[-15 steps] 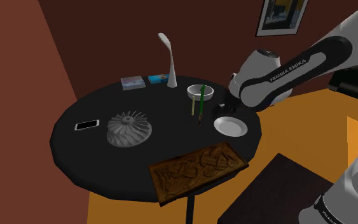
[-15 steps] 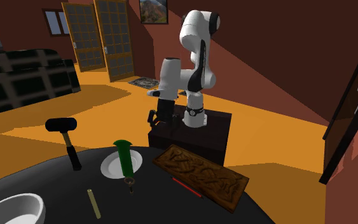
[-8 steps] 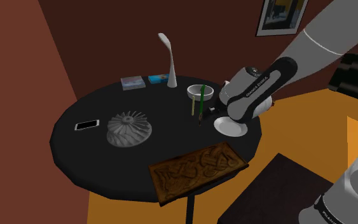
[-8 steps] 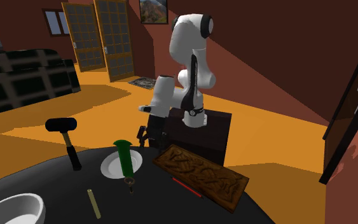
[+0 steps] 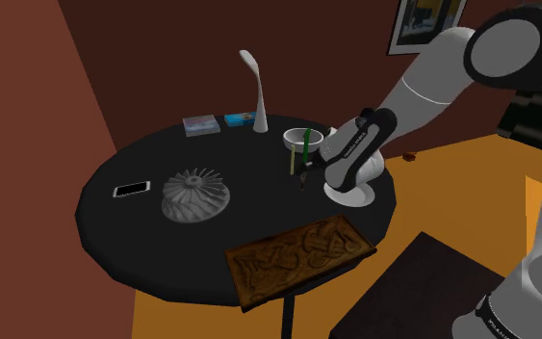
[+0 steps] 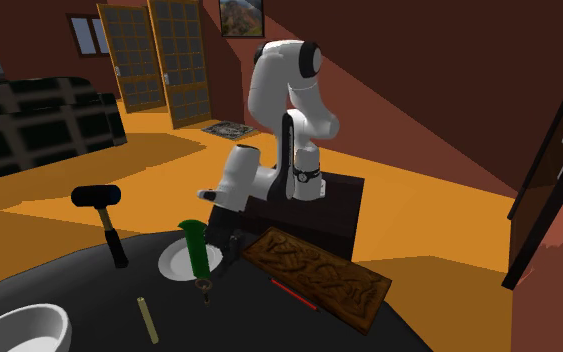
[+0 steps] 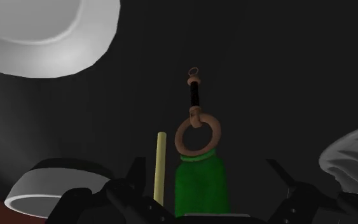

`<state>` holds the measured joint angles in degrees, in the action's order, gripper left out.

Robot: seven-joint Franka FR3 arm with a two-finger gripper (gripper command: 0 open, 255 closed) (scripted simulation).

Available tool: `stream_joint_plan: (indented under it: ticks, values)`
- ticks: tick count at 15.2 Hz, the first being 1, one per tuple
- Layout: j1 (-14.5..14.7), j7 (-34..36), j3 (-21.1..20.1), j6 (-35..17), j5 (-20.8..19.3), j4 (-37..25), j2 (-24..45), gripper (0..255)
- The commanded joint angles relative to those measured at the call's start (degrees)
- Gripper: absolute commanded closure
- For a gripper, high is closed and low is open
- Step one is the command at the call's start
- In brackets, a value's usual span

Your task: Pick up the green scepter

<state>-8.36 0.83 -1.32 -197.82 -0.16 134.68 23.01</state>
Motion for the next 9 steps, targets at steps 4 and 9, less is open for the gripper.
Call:
stream_joint_plan:
  ticks: [4, 9]
  values:
    - [0.22, -0.08, 0.31, -3.54, 0.23, -3.15, 5.57, 0]
    - [0.26, -0.11, 0.35, -5.57, 0.23, -4.06, 8.5, 0]
